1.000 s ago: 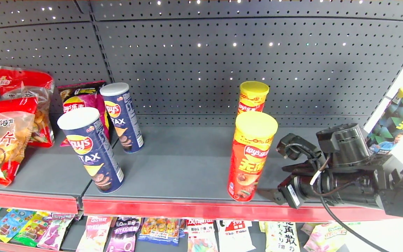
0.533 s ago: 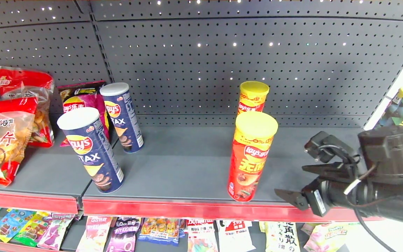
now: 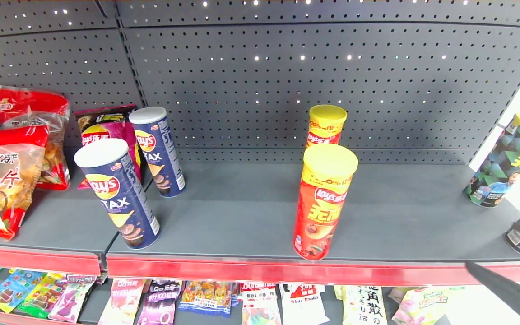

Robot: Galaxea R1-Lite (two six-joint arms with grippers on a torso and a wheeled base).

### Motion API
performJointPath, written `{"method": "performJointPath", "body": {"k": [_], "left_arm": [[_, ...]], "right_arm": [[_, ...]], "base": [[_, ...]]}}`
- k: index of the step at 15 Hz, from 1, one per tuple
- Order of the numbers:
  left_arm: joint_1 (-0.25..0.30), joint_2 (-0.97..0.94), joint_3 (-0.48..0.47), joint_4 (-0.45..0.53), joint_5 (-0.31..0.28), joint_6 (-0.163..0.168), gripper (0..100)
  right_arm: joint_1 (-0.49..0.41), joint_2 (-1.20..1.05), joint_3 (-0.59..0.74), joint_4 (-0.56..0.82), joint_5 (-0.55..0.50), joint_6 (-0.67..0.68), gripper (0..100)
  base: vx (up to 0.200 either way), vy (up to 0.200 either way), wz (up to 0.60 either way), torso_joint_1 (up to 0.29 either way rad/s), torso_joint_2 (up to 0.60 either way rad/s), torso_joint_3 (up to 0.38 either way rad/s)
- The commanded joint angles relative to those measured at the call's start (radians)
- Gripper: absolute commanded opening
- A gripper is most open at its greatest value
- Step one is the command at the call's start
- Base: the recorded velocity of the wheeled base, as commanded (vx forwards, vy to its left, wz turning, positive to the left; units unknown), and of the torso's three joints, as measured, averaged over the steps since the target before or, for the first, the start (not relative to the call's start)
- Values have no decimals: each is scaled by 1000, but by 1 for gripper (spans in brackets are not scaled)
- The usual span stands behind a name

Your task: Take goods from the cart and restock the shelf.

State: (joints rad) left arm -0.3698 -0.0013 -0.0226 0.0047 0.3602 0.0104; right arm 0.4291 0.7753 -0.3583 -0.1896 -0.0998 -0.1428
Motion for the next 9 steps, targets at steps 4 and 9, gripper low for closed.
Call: {"method": "performJointPath", "body": {"k": [4,9], "left_arm": [[-3,1,1,0,-4,-1,100],[-5,1,1,1,-4,-24,100]], "right_arm": [[-418,-476,38,312,-20,35,100],[-428,-775,199,444,121,46,100]], "base": [[0,0,0,0,0,0],[0,0,0,0,0,0]]}}
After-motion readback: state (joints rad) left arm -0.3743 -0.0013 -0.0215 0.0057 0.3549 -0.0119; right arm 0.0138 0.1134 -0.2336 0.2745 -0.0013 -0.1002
